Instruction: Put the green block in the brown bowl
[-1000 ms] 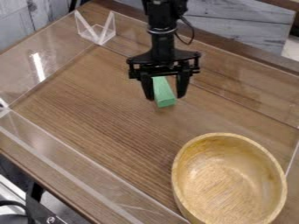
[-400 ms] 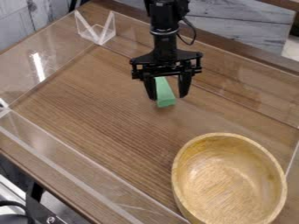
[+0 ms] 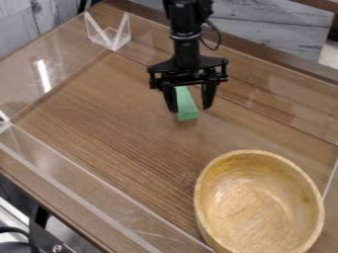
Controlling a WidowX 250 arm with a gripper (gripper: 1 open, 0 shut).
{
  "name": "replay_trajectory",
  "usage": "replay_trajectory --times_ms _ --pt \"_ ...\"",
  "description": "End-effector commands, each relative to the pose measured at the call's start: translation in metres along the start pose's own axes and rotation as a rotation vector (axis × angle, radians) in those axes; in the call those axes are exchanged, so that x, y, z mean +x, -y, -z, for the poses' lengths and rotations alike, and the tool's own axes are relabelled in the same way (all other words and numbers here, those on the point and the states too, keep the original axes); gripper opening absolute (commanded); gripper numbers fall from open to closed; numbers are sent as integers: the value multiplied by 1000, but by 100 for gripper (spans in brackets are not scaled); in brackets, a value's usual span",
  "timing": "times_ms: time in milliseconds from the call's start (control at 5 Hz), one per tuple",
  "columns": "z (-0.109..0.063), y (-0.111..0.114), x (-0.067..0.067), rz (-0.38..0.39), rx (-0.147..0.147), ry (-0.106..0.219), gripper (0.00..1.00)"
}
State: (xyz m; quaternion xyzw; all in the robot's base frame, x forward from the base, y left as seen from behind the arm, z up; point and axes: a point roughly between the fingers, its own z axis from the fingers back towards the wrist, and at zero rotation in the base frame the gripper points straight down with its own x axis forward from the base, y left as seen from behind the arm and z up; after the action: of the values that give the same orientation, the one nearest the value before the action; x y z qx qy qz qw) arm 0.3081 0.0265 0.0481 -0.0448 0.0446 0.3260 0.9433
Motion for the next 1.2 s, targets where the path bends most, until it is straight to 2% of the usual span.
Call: replay_trajectory --times_ms 0,1000 --pt "-17 4 12 -10 -37 55 100" --pt "-15 3 19 -19 -38 45 100"
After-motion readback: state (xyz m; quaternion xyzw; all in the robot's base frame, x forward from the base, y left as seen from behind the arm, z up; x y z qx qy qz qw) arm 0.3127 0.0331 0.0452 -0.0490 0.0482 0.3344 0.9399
